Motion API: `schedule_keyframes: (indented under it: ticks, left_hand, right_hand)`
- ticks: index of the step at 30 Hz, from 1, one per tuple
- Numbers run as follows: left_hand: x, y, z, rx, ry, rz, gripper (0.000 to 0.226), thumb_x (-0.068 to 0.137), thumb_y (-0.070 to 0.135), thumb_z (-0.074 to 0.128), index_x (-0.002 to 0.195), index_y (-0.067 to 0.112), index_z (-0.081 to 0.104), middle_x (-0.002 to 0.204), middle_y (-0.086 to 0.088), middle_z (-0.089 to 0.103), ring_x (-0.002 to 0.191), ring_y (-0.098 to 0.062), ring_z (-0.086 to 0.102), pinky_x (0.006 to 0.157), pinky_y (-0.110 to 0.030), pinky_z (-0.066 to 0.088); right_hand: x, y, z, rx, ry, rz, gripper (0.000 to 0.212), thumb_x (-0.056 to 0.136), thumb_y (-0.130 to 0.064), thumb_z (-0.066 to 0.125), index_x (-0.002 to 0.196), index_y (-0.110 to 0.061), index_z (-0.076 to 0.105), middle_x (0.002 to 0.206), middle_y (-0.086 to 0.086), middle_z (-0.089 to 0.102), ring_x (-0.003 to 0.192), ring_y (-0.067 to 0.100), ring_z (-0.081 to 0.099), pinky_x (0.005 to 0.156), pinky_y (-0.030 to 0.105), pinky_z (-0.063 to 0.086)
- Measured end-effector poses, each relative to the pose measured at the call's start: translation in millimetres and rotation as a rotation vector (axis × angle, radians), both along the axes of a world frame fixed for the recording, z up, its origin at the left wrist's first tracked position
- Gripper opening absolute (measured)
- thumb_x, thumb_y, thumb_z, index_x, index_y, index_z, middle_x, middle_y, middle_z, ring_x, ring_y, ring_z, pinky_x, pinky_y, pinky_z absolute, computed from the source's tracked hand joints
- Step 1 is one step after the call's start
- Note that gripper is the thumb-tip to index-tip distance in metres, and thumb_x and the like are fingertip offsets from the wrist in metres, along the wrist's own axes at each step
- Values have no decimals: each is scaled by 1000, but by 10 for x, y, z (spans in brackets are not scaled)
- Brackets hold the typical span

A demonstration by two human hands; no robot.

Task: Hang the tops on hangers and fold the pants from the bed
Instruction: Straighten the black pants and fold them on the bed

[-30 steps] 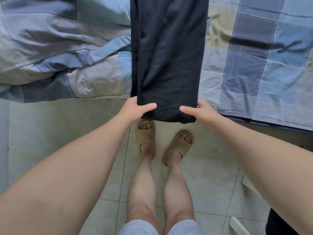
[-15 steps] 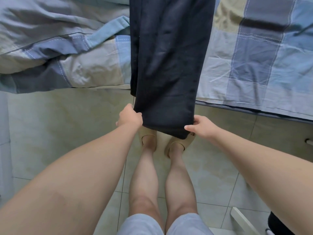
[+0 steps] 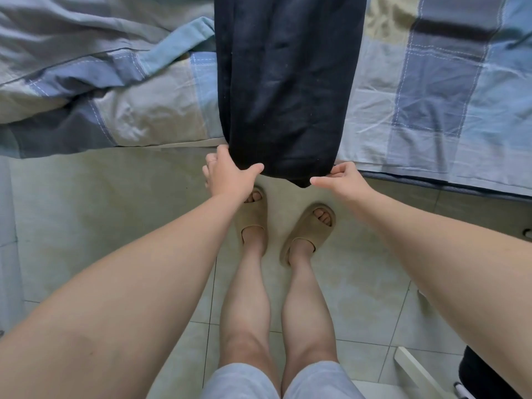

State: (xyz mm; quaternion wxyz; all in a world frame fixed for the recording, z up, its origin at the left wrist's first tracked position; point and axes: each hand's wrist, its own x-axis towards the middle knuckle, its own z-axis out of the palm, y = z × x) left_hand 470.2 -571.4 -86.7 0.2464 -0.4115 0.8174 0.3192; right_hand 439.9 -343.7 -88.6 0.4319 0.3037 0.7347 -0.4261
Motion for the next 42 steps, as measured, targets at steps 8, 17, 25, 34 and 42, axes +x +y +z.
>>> schedule_keyframes:
  ticks: [8, 17, 25, 34, 42]
  left_hand:
    - [-34, -111, 87, 267, 172, -35, 25, 91, 23, 59, 115, 23, 63, 111, 8, 68, 106, -17, 61, 83, -28, 45]
    - [218, -271, 520, 578, -24, 83, 37, 80, 35, 82, 113, 28, 66, 103, 17, 73, 99, -6, 69, 77, -21, 53]
    - [278, -255, 1575, 808, -275, 224, 65, 58, 38, 89, 116, 18, 68, 105, 3, 77, 102, -22, 72, 94, -39, 55]
    - [251, -388, 3011, 919, -182, 171, 71, 61, 36, 86, 126, 15, 66, 114, -3, 75, 107, -26, 71, 96, -43, 55]
    - [312, -517, 3835, 1043, -35, 267, 30, 86, 36, 73, 109, 18, 79, 116, -3, 75, 100, -21, 74, 73, -30, 59]
  right_hand:
    - [-18, -40, 63, -123, 54, -63, 53, 83, -19, 79, 130, -23, 53, 115, -6, 67, 105, 5, 62, 79, 17, 44]
    - [-268, -92, 522, -180, 4, -57, 11, 82, -15, 77, 92, -18, 72, 82, -9, 77, 75, 7, 73, 61, 19, 55]
    - [-48, -35, 1682, -219, 30, -9, 33, 84, -23, 77, 117, -21, 71, 110, -8, 75, 101, 9, 71, 84, 26, 55]
    - [92, -57, 3219, -254, 149, -38, 34, 78, -40, 78, 107, -23, 73, 99, -10, 78, 91, 9, 74, 75, 26, 54]
    - [251, 66, 4065, -369, 181, -101, 29, 87, -30, 74, 113, -17, 73, 106, 2, 77, 95, 23, 75, 68, 29, 58]
